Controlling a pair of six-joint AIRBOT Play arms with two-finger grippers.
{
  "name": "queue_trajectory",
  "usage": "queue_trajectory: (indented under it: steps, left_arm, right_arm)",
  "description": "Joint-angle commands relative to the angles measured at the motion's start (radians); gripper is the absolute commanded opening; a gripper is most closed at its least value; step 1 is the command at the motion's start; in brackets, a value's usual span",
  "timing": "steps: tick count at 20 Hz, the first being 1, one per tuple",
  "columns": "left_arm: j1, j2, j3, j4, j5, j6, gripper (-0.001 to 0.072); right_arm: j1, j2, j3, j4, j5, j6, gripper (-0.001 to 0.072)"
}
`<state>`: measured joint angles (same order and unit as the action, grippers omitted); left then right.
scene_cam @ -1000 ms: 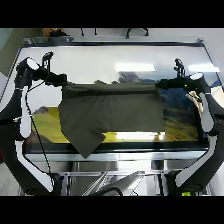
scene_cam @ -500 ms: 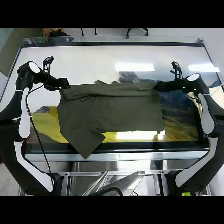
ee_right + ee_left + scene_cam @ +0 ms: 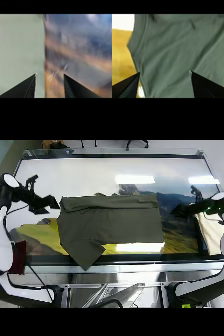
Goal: Fold the shirts.
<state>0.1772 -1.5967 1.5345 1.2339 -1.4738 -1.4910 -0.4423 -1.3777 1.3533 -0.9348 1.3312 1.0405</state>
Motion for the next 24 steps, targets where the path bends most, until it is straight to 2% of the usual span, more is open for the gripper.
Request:
queue_trajectory:
  steps: [1, 5, 6, 10, 14, 16, 20, 21, 22, 23, 24]
  left_arm:
    - [0.026, 0.194, -0.368, -0.007, 0.023, -0.013, 0.0690]
    - [0.029, 0.348, -0.716, -0.005, 0.082, -0.012, 0.0690]
    - [0.029, 0.383, -0.775, -0.006, 0.106, -0.012, 0.0690]
    - [0.025, 0.504, -0.928, -0.067, 0.190, -0.012, 0.0690]
    - [0.023, 0.546, -1.046, -0.146, 0.356, -0.009, 0.0690]
    - [0.023, 0.529, -1.075, -0.257, 0.427, 0.053, 0.0690]
    - [-0.039, 0.397, -1.077, -0.462, 0.461, 0.162, 0.0689]
    - [-0.070, 0.359, -1.076, -0.498, 0.463, 0.183, 0.0616]
    - [-0.090, 0.327, -1.071, -0.517, 0.460, 0.196, 0.0491]
    - [-0.111, 0.301, -1.056, -0.529, 0.449, 0.214, 0.0459]
    - [-0.129, 0.281, -1.032, -0.527, 0.433, 0.217, 0.0459]
  right_arm:
    - [-0.020, 0.029, -0.226, -0.003, 0.025, -0.021, 0.0385]
    - [0.052, 0.029, -0.370, -0.004, -0.026, -0.068, 0.0382]
    - [0.071, 0.029, -0.372, -0.004, -0.021, -0.068, 0.0360]
    - [0.130, 0.089, -0.372, -0.003, -0.031, -0.064, 0.0361]
    - [0.140, 0.166, -0.372, -0.004, -0.067, -0.057, 0.0361]
    - [0.142, 0.172, -0.372, -0.003, -0.067, -0.057, 0.0361]
    - [0.150, 0.172, -0.372, -0.003, -0.067, -0.057, 0.0361]
    - [0.150, 0.172, -0.372, -0.004, -0.067, -0.057, 0.0361]
    - [0.149, 0.172, -0.372, -0.004, -0.066, -0.057, 0.0362]
    - [0.149, 0.172, -0.372, -0.004, -0.061, -0.056, 0.0361]
    - [0.149, 0.172, -0.372, -0.004, -0.054, -0.057, 0.0361]
